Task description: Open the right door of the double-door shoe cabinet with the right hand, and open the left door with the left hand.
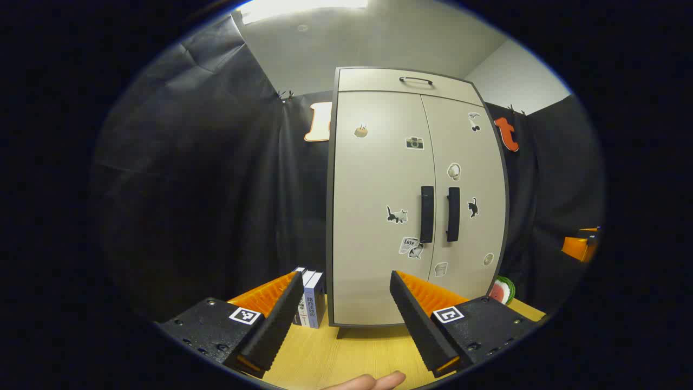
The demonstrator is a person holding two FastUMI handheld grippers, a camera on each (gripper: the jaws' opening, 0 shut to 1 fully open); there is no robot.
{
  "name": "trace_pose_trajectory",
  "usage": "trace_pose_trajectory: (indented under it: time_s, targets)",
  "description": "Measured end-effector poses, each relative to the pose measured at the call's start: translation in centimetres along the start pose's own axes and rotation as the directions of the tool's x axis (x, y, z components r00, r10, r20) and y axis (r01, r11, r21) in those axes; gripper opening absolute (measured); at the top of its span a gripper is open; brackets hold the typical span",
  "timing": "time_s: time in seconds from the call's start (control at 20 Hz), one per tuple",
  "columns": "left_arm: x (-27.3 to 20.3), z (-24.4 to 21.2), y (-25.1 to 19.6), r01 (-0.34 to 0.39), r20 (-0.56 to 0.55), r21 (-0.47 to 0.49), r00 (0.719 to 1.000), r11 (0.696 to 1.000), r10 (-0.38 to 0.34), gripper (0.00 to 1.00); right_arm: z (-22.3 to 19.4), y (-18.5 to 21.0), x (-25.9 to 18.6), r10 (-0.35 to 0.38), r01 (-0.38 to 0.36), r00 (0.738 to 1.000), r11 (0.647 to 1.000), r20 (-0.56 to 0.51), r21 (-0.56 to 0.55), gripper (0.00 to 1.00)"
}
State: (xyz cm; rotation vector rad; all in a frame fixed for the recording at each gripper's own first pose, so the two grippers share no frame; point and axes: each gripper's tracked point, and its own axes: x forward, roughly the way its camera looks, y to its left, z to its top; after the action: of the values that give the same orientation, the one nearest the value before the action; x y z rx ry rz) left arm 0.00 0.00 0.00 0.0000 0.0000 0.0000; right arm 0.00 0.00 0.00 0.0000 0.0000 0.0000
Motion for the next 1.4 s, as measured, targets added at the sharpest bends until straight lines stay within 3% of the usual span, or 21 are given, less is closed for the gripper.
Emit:
trace_pose_trajectory:
  time_s: [0.35, 0.55, 0.9, 1.4]
  targets:
    - [-0.9, 0.1, 0.2, 0.011, -0.002, -0.008, 1.000, 1.000, -0.011, 1.00, 0.0, 1.0, 0.1, 0.035, -0.035, 0.999, 0.999, -0.010, -0.008, 0.99]
    - [-1.8, 0.1, 0.1, 0.029, 0.003, 0.001, 1.000, 1.000, -0.029, 1.00, 0.3, 0.6, 0.2, 0.011, -0.011, 1.000, 0.999, 0.011, -0.039, 0.99]
    - [-2.5, 0.4, 0.7, 0.034, 0.018, -0.017, 0.999, 0.999, -0.034, 0.99, 0.4, 1.7, 0.7, 0.031, -0.031, 0.999, 0.999, 0.006, -0.034, 0.99]
    - [-2.9, -1.3, 2.0, 0.042, 0.000, -0.015, 0.999, 0.999, -0.042, 1.00, 3.6, 7.3, 7.5, 0.082, -0.083, 0.996, 0.996, 0.041, 0.033, 0.99]
